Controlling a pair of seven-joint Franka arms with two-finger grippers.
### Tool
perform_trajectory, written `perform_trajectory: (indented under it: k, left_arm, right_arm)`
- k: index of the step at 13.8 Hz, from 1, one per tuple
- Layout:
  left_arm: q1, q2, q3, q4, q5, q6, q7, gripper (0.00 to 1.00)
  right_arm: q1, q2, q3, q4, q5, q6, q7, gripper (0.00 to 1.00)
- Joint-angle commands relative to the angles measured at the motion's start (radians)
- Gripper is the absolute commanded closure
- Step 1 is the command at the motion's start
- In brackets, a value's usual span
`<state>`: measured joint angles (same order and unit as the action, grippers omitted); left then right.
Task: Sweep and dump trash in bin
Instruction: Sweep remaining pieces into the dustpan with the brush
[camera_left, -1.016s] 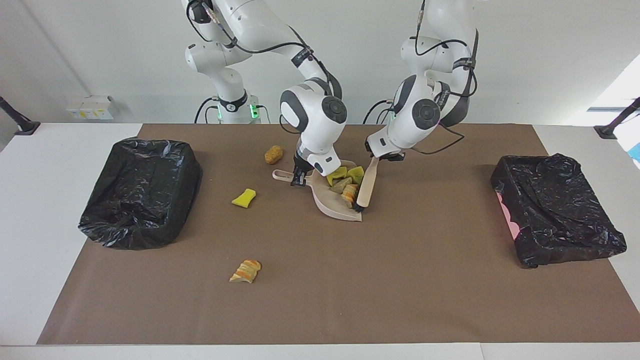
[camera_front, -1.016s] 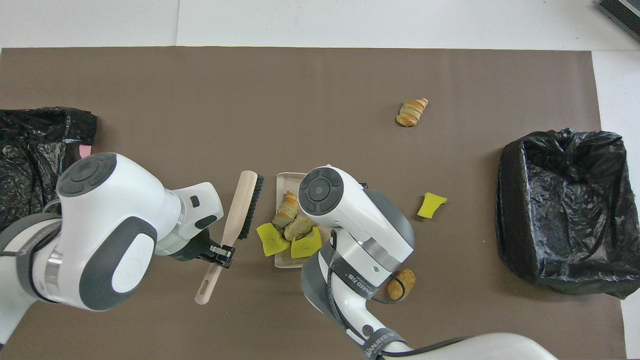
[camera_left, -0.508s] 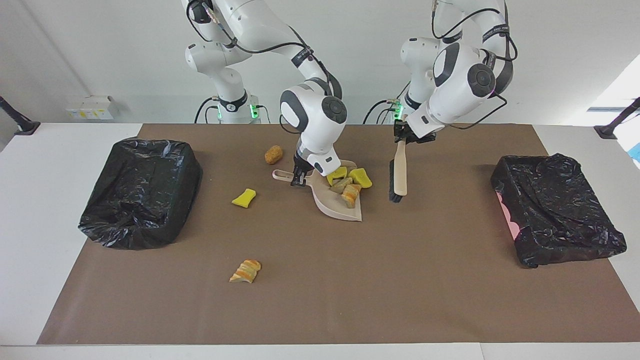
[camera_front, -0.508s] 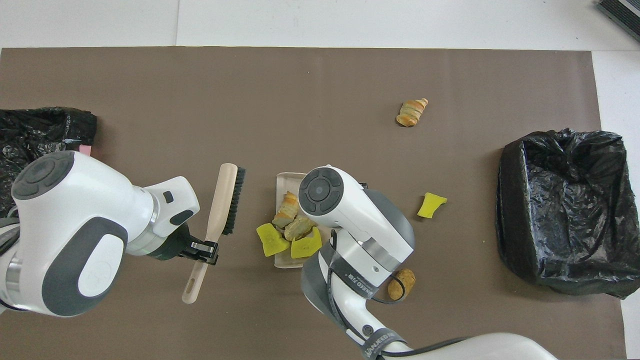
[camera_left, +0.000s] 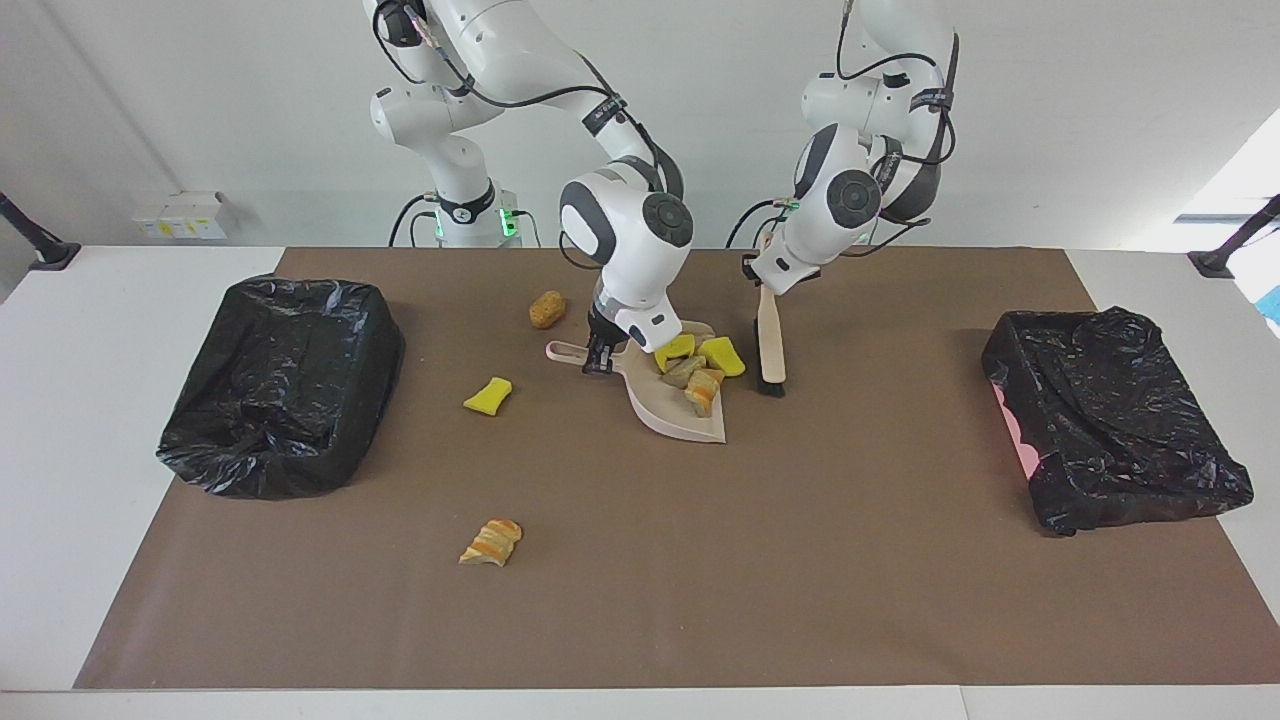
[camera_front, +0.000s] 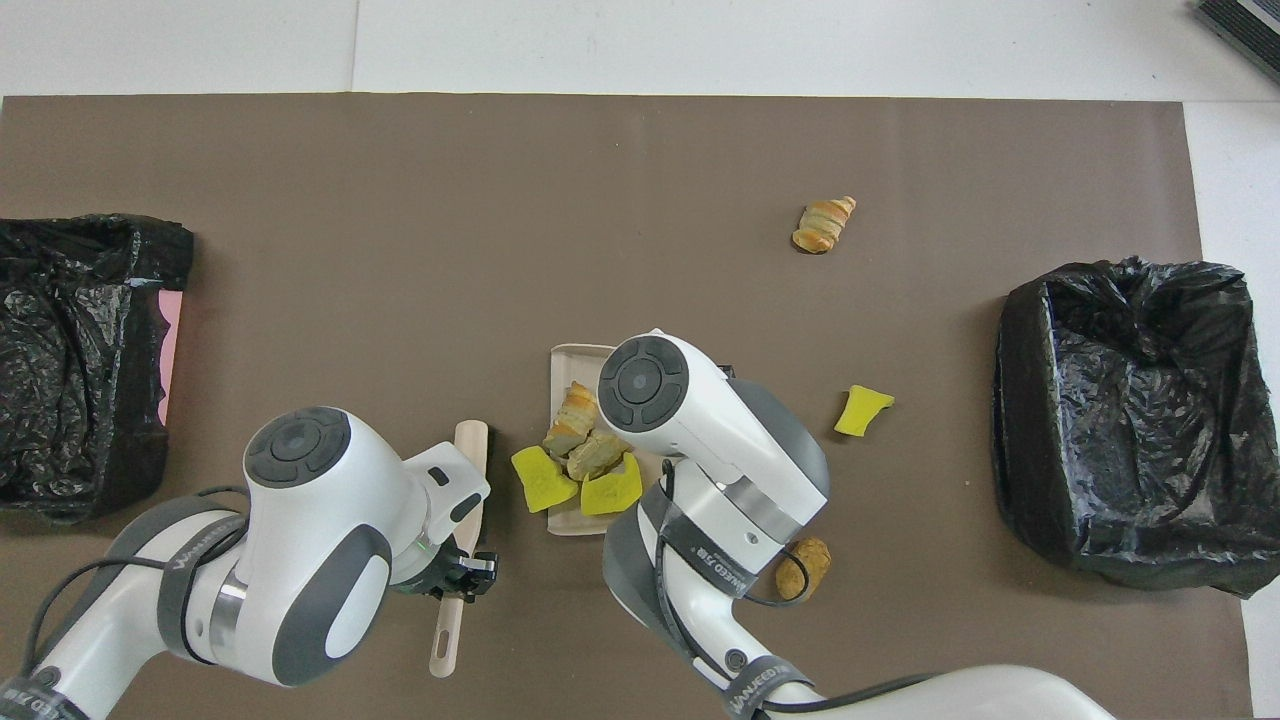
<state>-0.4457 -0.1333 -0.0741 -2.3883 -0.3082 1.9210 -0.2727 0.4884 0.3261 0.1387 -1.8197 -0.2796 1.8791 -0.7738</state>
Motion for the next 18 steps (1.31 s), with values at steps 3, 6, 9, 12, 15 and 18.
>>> perform_trajectory:
  k: [3, 6, 9, 12, 15, 18]
  left_arm:
    - [-0.092, 0.009, 0.014, -0.029, -0.065, 0.160, 0.015, 1.00]
    - [-0.128, 0.018, 0.013, -0.014, -0.107, 0.182, 0.082, 1.00]
    - [-0.139, 0.030, 0.014, 0.007, -0.114, 0.184, 0.098, 1.00]
    - [-0.122, 0.023, 0.022, 0.046, -0.117, 0.088, 0.063, 1.00]
    - [-0.103, 0.020, 0.023, 0.093, -0.098, -0.060, -0.038, 1.00]
    - [-0.103, 0.006, 0.025, 0.110, -0.057, -0.077, -0.107, 1.00]
  right_arm:
    - [-0.014, -0.004, 0.013, -0.017, 0.016, 0.026, 0.016, 1.00]
    - [-0.016, -0.004, 0.013, -0.017, 0.016, 0.026, 0.008, 1.00]
    - [-0.014, -0.002, 0.013, -0.012, 0.019, 0.026, 0.002, 1.00]
    - [-0.014, -0.005, 0.013, -0.018, 0.020, 0.026, -0.028, 1.00]
    - [-0.010, -0.015, 0.013, -0.044, 0.062, 0.050, -0.058, 1.00]
    - [-0.005, -0.019, 0.013, -0.053, 0.062, 0.072, -0.105, 1.00]
